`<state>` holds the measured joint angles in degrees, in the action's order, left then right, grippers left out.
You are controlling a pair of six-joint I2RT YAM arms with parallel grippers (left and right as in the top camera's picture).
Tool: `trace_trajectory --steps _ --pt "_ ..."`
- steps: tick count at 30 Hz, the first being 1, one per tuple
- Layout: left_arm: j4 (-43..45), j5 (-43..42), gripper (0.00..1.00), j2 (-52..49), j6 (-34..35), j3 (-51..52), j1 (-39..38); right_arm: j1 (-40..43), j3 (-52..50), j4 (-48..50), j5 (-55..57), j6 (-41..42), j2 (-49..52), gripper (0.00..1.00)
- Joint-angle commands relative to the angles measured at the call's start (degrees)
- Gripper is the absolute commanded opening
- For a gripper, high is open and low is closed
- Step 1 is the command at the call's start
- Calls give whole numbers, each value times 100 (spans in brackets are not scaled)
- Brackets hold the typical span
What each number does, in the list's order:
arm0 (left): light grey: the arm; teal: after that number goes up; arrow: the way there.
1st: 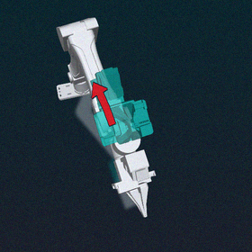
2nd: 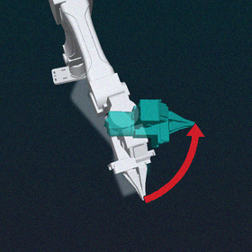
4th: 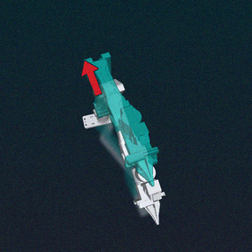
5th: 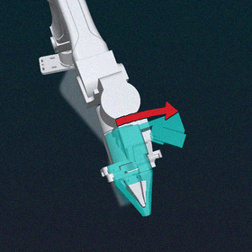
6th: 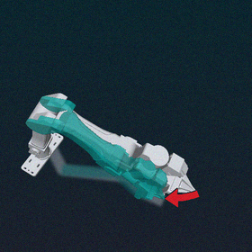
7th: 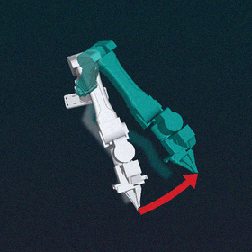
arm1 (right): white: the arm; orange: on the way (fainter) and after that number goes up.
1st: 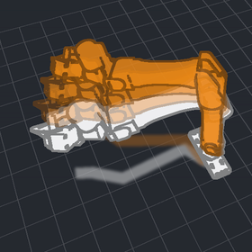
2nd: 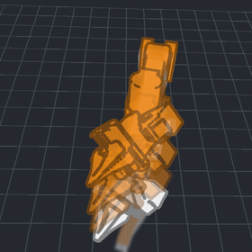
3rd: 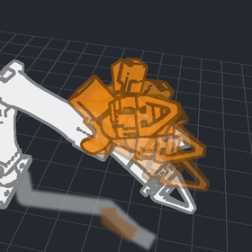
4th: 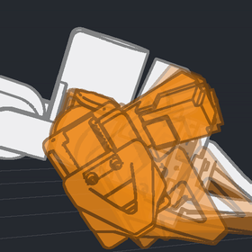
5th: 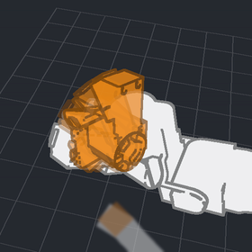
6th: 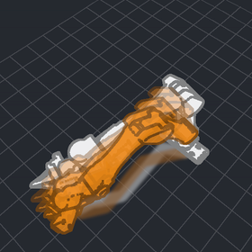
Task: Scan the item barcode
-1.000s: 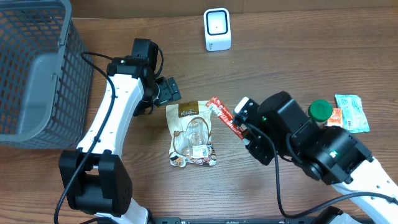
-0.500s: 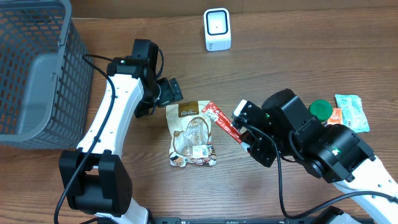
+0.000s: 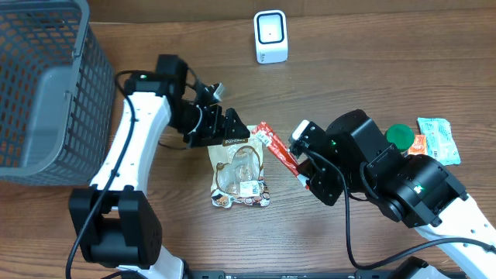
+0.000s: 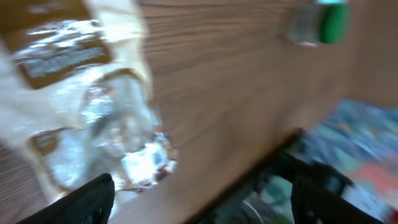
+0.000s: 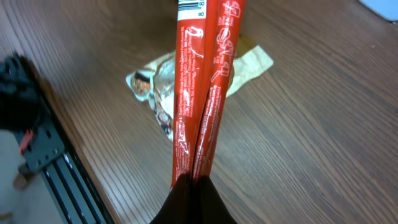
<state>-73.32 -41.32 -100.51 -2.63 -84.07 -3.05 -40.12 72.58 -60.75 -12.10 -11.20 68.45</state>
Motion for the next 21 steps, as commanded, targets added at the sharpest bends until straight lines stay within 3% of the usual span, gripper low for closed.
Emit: trace_trajectory --steps 1,6,11,17,21 --pt "-146 -1333 80 129 -1161 -122 76 26 -9 208 -42 769 -72 4" --pt "-98 -1646 64 129 -1217 -122 -118 26 -9 669 94 1733 -72 4" --pt "140 -2339 48 129 -1220 -122 -212 26 -9 758 90 1967 -59 4" --pt "334 -2828 48 129 -1309 -122 -223 26 -11 514 90 2175 48 4" --pt "452 -3176 54 129 -1309 -122 -225 24 -15 426 90 2170 181 4"
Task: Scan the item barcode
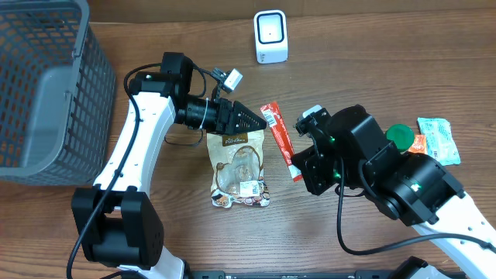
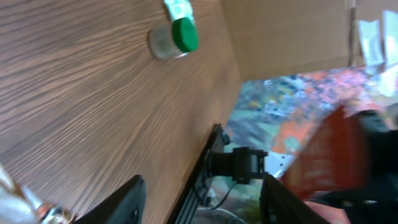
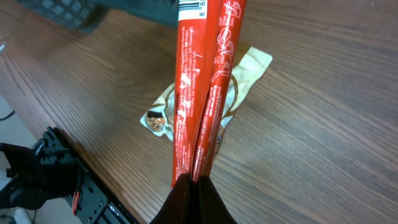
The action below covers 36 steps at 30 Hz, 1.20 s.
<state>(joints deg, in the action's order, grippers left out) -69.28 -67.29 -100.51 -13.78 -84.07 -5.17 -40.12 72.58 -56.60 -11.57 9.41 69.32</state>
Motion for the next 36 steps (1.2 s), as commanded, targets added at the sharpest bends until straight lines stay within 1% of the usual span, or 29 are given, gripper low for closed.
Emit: trace_trajectory --steps 1,4,13,20,22,24,29,31,33,35,36 --pt "59 -643 56 129 -195 -122 -13 24 -15 13 37 109 136 4" --pt "57 -772 59 129 -210 -122 -11 24 -15 39 39 105 260 4" --pt "286 -772 59 129 -205 -122 -11 24 -15 234 131 105 444 4" --pt "616 -772 59 129 37 -122 -13 24 -15 234 -149 57 442 4" --pt "616 -774 57 129 55 -122 -17 24 -15 234 -184 61 444 4" --pt "614 -776 54 129 57 -122 -74 24 -15 254 -181 61 446 4" --pt "671 -776 52 129 55 -122 -321 24 -15 299 -184 61 551 4" --pt "741 -774 48 129 57 -122 -415 24 -15 299 -188 61 647 4" --pt "841 -769 42 129 146 -122 -485 22 -15 299 -254 24 737 4" --pt "990 -765 37 129 308 -122 -522 22 -15 297 -442 -125 780 4" --pt "1071 -750 36 129 400 -122 -525 24 -15 297 -485 -181 780 4"
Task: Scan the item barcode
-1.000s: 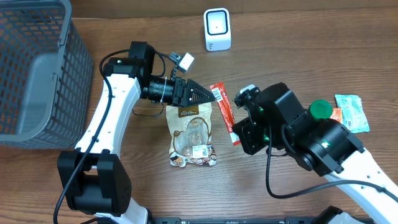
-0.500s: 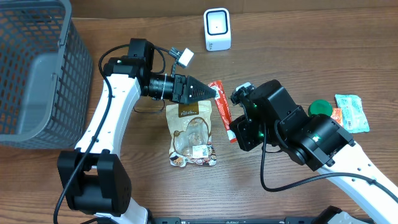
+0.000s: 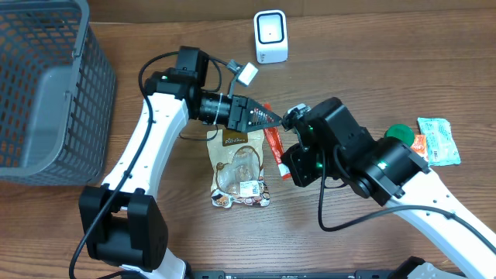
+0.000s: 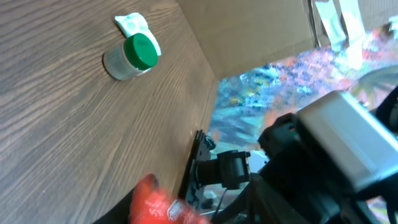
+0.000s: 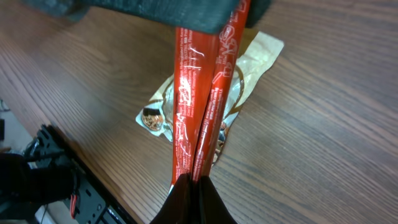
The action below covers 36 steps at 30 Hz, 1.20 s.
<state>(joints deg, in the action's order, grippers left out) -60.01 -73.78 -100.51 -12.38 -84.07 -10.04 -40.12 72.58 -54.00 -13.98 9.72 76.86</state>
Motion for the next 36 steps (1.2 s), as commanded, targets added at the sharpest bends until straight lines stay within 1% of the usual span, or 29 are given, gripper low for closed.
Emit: trace_trajectory --steps 1,2,3,6,9,11,14,19,23,28,33,35,36 --pt "216 -92 33 129 341 -122 -39 24 -15 39 -264 -229 26 4" --pt "269 -76 30 129 411 -122 -37 24 -15 42 -264 -229 26 4" --pt "321 -70 25 129 463 -122 -35 24 -15 42 -264 -229 24 4" --pt "348 -57 12 129 516 -122 -35 24 -15 48 -262 -229 26 4" --pt "348 -57 4 129 516 -122 -35 24 -15 83 -262 -229 26 4" --pt "350 -57 4 129 516 -122 -37 24 -15 118 -262 -227 26 4" --pt "348 -57 10 129 516 -122 -37 24 -15 175 -260 -227 24 4" --pt "345 -57 17 129 516 -122 -37 24 -15 293 -234 -225 24 4" --pt "348 -9 17 129 516 -122 -37 24 -13 291 -90 -219 24 4" --pt "348 133 4 129 516 -122 -37 24 -15 291 -66 -197 24 4" --pt "352 131 4 129 557 -122 -35 24 -15 317 129 -26 24 4" --pt "358 131 4 129 673 -122 -31 24 -9 341 127 -26 24 8" --pt "369 133 4 129 728 -122 -9 31 9 341 127 -26 17 13"
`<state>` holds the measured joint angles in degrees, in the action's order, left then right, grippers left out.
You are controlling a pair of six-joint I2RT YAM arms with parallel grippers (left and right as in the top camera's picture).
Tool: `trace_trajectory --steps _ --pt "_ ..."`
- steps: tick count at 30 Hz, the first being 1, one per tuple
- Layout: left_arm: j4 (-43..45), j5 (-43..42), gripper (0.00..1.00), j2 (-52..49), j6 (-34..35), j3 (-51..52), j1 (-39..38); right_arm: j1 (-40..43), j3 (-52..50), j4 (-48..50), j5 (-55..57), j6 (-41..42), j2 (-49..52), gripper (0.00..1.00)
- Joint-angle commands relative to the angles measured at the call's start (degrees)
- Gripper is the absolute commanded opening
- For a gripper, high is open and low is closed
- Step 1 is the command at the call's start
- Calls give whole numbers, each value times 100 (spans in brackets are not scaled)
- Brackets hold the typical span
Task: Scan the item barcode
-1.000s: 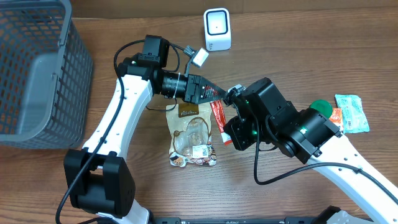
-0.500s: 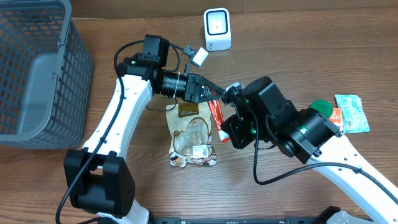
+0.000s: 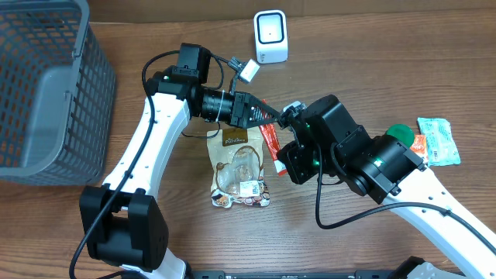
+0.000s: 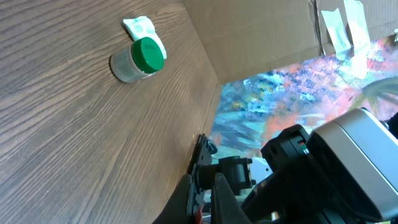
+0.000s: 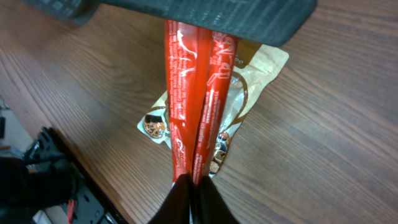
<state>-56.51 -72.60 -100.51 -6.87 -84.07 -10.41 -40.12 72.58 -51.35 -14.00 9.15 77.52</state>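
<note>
A long red snack packet (image 5: 193,93) hangs above the table, held at both ends. My right gripper (image 5: 193,186) is shut on its lower end. My left gripper (image 3: 258,116) covers its upper end, and in the left wrist view that gripper (image 4: 202,202) has its fingers nearly together with a sliver of red between them. In the overhead view the packet (image 3: 268,139) spans the gap between the two arms. The white barcode scanner (image 3: 270,36) stands at the far edge, beyond the packet. No barcode on the packet shows.
A brown snack bag (image 3: 239,167) lies flat under the packet. A grey mesh basket (image 3: 31,46) fills the far left. A green-lidded jar (image 3: 397,134) and some flat sachets (image 3: 438,139) lie at the right, behind my right arm.
My left gripper, open around the packet's upper end before, is now shut on it. My right gripper keeps its hold on the lower end. The packet has barely shifted.
My right gripper held the red packet to the right of the brown bag while my left gripper hung open over that bag. The left gripper then pointed towards the packet, then stood around its upper end. Now both grippers hold it.
</note>
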Motion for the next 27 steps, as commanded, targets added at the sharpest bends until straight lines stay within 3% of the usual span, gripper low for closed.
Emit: trace_trajectory --steps 1,2,4,6,8,11,19,27 --pt "22 13 4 129 221 -122 57 46 42 66 122 31 -50 19" --pt "20 13 4 129 273 -122 85 59 74 50 98 28 -61 34" --pt "15 2 4 129 332 -122 153 103 157 50 -17 26 -107 53" --pt "-7 -87 4 129 332 -122 214 181 212 52 -208 26 -173 62" --pt "-44 -238 4 129 332 -122 251 330 219 46 -363 24 -238 64" --pt "-57 -584 4 129 332 -122 262 721 216 -70 -750 -17 -243 64" --pt "-42 -1567 4 129 354 -122 260 1753 201 -208 -3134 -970 -199 48" --pt "2 -1801 4 129 433 -122 238 1784 164 -162 -4059 -1244 -26 42"
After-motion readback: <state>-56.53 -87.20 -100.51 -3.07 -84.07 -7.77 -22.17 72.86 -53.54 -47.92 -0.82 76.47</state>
